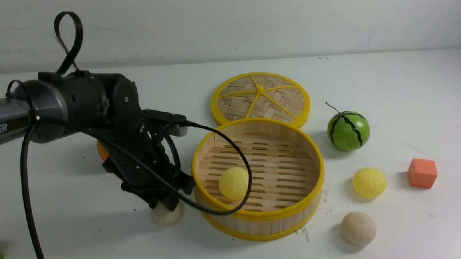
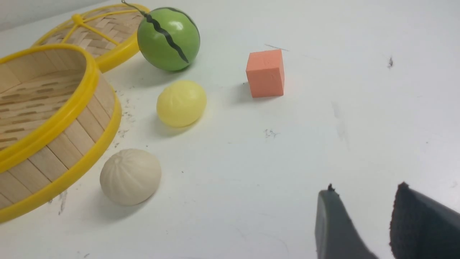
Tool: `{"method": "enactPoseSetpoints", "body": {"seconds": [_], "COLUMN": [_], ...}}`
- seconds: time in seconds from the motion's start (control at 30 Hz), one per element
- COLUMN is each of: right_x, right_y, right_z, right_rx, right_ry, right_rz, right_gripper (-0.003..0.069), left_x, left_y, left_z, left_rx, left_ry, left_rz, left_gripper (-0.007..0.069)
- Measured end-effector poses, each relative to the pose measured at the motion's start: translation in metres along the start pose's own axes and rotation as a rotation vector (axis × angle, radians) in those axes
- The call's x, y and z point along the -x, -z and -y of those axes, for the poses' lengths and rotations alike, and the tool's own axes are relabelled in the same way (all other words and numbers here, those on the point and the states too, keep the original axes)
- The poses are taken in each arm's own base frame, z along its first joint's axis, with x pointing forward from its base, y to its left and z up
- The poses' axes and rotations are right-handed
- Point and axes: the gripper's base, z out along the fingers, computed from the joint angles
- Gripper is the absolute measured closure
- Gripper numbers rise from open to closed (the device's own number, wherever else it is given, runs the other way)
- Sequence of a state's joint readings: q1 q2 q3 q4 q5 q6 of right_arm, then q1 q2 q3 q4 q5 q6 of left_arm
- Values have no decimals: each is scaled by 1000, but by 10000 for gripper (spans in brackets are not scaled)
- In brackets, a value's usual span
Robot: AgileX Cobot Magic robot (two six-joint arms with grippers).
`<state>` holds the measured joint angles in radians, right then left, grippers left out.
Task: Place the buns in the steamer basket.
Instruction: Use the left arm to grab a steamed stuffed bun, then use the left arm to put the steamed stuffed bun into the steamer
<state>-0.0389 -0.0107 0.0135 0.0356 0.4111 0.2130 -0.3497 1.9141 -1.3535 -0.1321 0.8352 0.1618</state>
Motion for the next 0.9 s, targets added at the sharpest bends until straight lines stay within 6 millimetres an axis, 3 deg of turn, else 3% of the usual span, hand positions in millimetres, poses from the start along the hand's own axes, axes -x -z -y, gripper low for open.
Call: {"method": "enactPoseSetpoints", "body": {"seconds": [0.3, 0.43, 0.47, 0.57, 0.7, 0.9], "right_x": [0, 0, 0, 0, 0, 0], "right_y": [0, 0, 0, 0, 0, 0], "right_z": [0, 0, 0, 0, 0, 0], "right_rx": [0, 0, 0, 0, 0, 0], "right_ry": [0, 0, 0, 0, 0, 0], "right_rz": [0, 0, 0, 0, 0, 0], "right_gripper": [418, 418, 418, 418, 418, 418], "left_x": [2, 0, -1, -1, -3, -4], "left_y": [-2, -2, -2, -2, 4, 72], "left_z": [-1, -1, -1, -1, -3, 3], "left_rx": [12, 12, 11, 13, 40, 77], "left_ry": [-7, -9, -8, -11, 4, 42], "left_rz": [21, 2, -10, -19, -31, 113], "left_gripper": [352, 442, 519, 626, 635, 635]}}
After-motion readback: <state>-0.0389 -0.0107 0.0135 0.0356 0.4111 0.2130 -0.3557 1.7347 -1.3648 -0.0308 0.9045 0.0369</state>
